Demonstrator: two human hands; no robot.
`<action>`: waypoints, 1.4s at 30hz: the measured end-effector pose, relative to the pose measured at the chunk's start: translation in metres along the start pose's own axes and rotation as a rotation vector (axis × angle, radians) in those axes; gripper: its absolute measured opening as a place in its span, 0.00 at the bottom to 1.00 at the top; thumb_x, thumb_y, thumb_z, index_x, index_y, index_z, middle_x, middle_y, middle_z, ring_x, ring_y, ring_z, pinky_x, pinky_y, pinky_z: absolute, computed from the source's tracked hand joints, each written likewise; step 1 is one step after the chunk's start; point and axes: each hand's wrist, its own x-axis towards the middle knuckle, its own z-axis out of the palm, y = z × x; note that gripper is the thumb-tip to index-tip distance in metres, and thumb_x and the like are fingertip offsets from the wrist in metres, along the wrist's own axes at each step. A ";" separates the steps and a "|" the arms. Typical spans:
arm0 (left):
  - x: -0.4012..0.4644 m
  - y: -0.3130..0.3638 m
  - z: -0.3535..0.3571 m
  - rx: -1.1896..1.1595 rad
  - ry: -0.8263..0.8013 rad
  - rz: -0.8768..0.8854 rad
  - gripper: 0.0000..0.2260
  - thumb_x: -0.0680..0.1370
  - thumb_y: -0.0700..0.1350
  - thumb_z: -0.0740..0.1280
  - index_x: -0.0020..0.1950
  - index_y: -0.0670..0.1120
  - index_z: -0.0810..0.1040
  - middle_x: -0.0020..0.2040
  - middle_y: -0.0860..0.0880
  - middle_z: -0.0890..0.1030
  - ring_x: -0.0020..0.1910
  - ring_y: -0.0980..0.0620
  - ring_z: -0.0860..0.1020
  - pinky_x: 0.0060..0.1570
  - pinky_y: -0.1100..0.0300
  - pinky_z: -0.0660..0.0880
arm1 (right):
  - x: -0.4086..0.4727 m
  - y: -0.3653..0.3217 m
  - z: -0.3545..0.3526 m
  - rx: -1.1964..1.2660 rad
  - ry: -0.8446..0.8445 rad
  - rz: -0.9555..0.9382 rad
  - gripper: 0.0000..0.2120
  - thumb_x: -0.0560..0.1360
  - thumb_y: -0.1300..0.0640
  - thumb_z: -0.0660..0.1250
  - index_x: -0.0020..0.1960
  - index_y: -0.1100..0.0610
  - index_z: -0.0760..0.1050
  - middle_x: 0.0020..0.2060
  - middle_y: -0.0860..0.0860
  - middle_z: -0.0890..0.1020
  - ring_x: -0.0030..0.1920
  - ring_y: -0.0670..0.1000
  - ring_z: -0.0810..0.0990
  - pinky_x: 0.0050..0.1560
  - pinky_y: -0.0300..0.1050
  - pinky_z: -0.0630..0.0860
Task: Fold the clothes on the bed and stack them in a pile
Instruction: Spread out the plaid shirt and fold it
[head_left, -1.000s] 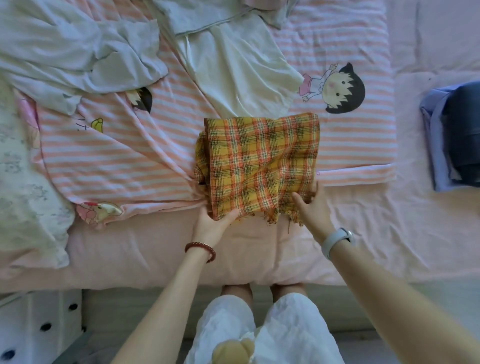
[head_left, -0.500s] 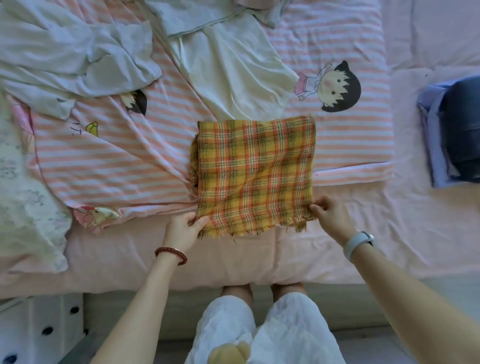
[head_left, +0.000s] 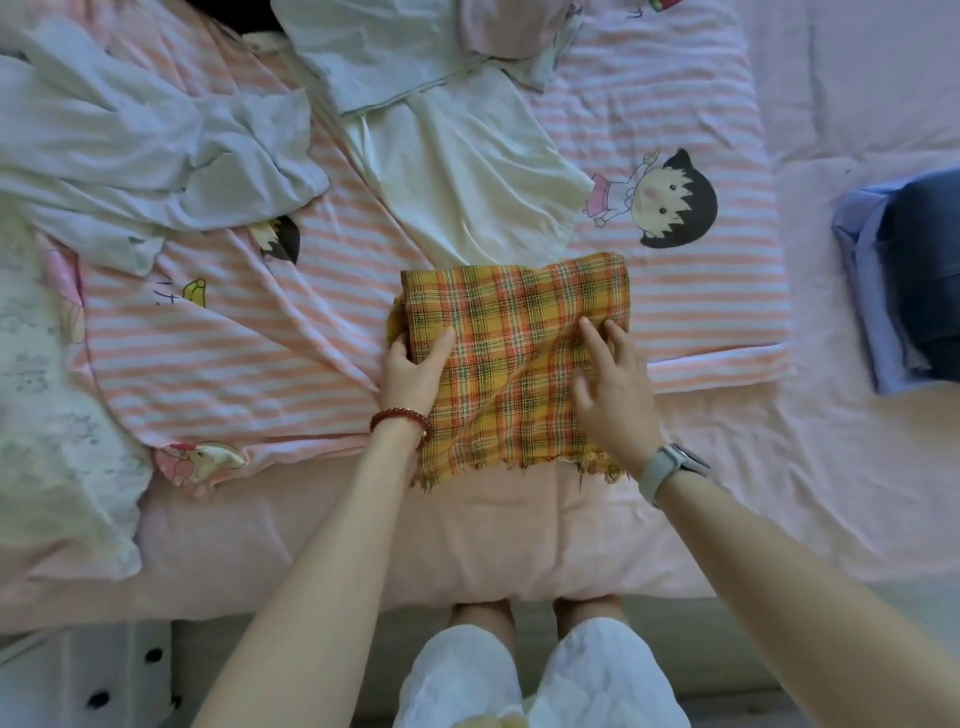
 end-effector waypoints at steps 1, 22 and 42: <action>0.004 0.002 0.005 0.019 0.001 -0.040 0.20 0.72 0.57 0.69 0.60 0.49 0.75 0.56 0.51 0.79 0.55 0.50 0.77 0.57 0.54 0.73 | 0.002 -0.001 0.002 -0.004 -0.034 0.015 0.26 0.78 0.58 0.59 0.75 0.54 0.58 0.73 0.59 0.59 0.73 0.58 0.55 0.72 0.57 0.56; 0.014 -0.011 -0.017 0.344 0.282 0.273 0.09 0.82 0.45 0.56 0.53 0.39 0.66 0.36 0.48 0.72 0.41 0.39 0.75 0.34 0.57 0.60 | 0.009 -0.010 0.014 -0.314 -0.272 -0.075 0.28 0.79 0.50 0.53 0.76 0.46 0.46 0.76 0.50 0.38 0.74 0.57 0.34 0.73 0.61 0.40; 0.064 -0.068 0.014 1.196 0.012 0.495 0.31 0.71 0.73 0.37 0.71 0.62 0.36 0.72 0.55 0.34 0.75 0.49 0.37 0.67 0.41 0.31 | 0.075 0.046 0.051 -0.560 -0.152 -0.332 0.25 0.78 0.41 0.44 0.73 0.43 0.49 0.75 0.49 0.56 0.75 0.53 0.55 0.70 0.69 0.45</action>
